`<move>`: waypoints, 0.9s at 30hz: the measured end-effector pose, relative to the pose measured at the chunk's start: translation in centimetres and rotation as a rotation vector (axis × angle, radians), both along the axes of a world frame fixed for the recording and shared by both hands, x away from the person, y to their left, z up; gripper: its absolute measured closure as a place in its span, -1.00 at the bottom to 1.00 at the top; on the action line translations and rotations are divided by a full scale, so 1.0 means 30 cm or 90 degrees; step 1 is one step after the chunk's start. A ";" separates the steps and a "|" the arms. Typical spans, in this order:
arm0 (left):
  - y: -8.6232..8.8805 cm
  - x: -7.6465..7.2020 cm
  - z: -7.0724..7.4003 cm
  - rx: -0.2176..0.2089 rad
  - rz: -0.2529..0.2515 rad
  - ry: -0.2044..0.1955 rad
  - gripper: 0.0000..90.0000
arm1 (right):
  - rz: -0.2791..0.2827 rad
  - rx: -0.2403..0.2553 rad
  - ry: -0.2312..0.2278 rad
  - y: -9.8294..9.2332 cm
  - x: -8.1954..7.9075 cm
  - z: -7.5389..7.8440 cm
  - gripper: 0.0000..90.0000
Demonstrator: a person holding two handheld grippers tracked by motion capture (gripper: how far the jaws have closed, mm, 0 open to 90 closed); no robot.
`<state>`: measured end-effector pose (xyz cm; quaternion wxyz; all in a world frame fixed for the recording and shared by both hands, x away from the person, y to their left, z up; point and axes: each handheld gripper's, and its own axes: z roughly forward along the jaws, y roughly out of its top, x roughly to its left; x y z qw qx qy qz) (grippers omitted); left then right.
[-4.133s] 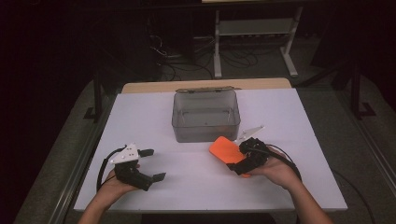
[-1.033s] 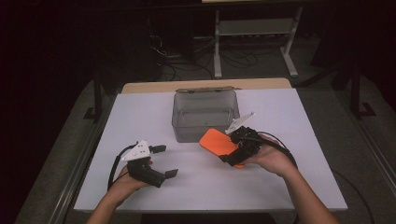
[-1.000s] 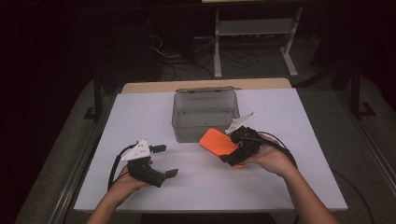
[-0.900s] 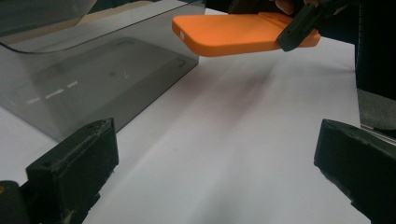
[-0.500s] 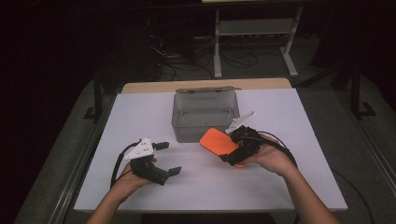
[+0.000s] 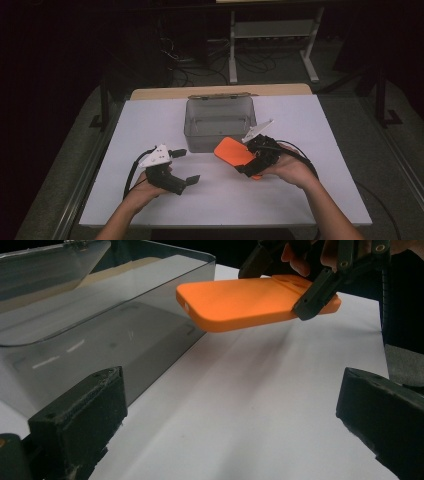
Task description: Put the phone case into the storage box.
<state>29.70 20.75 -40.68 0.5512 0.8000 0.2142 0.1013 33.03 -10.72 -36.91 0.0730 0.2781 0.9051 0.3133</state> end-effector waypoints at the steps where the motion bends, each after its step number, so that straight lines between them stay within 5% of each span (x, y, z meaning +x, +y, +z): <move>1: -0.003 0.001 0.001 -0.002 0.000 -0.001 -1.00 | -0.001 0.000 0.000 0.000 0.000 0.000 -0.67; 15: -0.025 0.020 0.012 -0.029 0.016 -0.033 -1.00 | 0.008 -0.002 -0.002 0.010 0.005 0.013 -0.67; 27: -0.027 0.001 0.016 -0.009 0.009 -0.050 -1.00 | 0.022 -0.008 -0.003 0.019 -0.009 0.005 -0.67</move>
